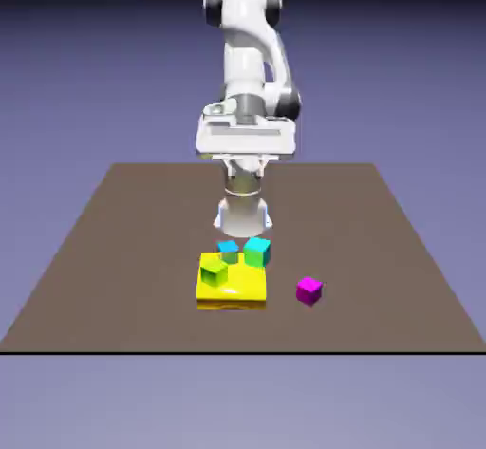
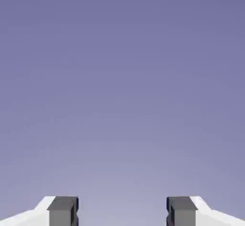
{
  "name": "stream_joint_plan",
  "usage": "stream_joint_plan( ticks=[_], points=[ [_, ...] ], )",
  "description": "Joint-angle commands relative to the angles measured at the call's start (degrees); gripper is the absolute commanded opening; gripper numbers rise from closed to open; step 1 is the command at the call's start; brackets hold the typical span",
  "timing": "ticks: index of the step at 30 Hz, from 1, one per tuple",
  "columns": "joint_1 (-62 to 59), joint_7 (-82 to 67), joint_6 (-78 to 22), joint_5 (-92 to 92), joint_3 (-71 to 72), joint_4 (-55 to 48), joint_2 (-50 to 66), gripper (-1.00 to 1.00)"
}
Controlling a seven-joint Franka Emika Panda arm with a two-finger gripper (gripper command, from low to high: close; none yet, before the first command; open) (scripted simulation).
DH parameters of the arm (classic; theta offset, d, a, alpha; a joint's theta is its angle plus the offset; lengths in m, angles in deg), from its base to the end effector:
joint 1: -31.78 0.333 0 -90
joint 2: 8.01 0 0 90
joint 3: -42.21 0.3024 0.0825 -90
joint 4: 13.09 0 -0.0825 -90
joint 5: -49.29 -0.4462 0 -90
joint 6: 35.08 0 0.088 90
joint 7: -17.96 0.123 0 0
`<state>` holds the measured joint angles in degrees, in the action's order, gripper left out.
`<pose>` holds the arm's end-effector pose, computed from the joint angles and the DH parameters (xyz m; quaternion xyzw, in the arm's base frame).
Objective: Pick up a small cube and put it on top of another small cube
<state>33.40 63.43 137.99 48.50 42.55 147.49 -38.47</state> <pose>0.4602 0.0145 0.3810 -0.8621 0.3504 -0.3345 0.1488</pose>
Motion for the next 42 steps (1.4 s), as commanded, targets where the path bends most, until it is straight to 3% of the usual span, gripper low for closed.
stream_joint_plan(
  ticks=[1,21,29,30,37,42],
  points=[
    [0.8,2.5,-0.8,-0.7,0.3,-0.3,1.8,0.00],
    [15.8,51.2,-16.1,-13.5,5.9,-7.1,37.6,0.00],
    [15.9,48.1,-4.9,-17.0,7.3,-9.4,51.0,0.00],
    [15.9,48.1,-4.9,-17.0,7.3,-9.4,51.0,-1.00],
    [15.8,51.0,-15.2,-13.7,6.0,-7.3,38.6,-1.00],
    [6.5,41.1,-22.9,-10.5,4.8,-7.2,31.7,-1.00]
  ],
)
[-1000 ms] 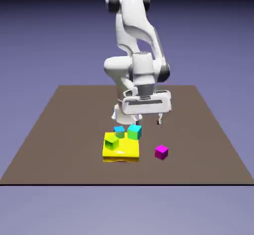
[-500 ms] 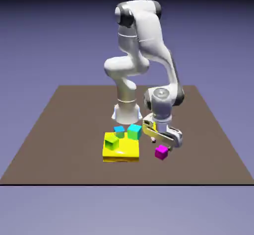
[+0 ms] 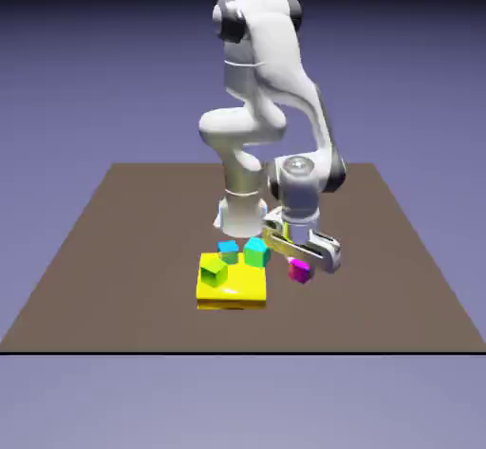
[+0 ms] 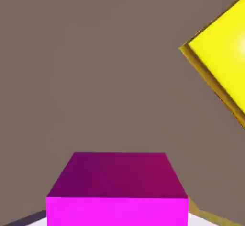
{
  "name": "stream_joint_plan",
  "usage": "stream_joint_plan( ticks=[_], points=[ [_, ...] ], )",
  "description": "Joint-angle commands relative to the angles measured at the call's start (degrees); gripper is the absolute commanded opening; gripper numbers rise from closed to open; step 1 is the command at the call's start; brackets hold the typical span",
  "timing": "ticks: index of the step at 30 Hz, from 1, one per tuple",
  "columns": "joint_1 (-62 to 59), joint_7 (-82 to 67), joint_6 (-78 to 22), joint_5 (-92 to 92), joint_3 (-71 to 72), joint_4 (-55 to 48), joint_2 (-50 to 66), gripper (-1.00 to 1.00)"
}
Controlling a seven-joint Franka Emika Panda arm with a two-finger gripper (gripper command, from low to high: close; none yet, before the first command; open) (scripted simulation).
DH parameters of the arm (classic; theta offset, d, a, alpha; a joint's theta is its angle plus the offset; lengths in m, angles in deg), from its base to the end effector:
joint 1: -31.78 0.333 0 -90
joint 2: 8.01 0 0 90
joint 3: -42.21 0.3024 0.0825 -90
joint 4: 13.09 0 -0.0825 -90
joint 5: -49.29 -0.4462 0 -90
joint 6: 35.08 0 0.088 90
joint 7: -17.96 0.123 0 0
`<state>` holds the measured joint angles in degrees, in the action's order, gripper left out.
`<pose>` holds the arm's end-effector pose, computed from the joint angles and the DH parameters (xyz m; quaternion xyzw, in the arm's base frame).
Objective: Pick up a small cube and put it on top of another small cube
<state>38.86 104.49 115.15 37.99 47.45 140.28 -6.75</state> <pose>0.4235 0.0898 0.1362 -0.7404 0.6695 0.0602 0.0012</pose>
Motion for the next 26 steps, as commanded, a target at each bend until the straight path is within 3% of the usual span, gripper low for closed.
stream_joint_plan(
  ticks=[1,11,18,19,26],
  points=[
    [-1.1,-2.2,-1.6,0.7,-0.3,0.0,-1.3,-1.00],
    [-21.5,-24.4,-16.4,7.2,-2.6,-0.2,-14.1,-1.00],
    [-21.2,-24.8,-3.5,6.6,-2.3,2.7,-4.1,-1.00],
    [-21.2,-24.8,-3.5,6.6,-2.3,2.7,-4.1,1.00],
    [-21.5,-24.4,-16.4,7.2,-2.6,-0.2,-14.1,1.00]
  ],
)
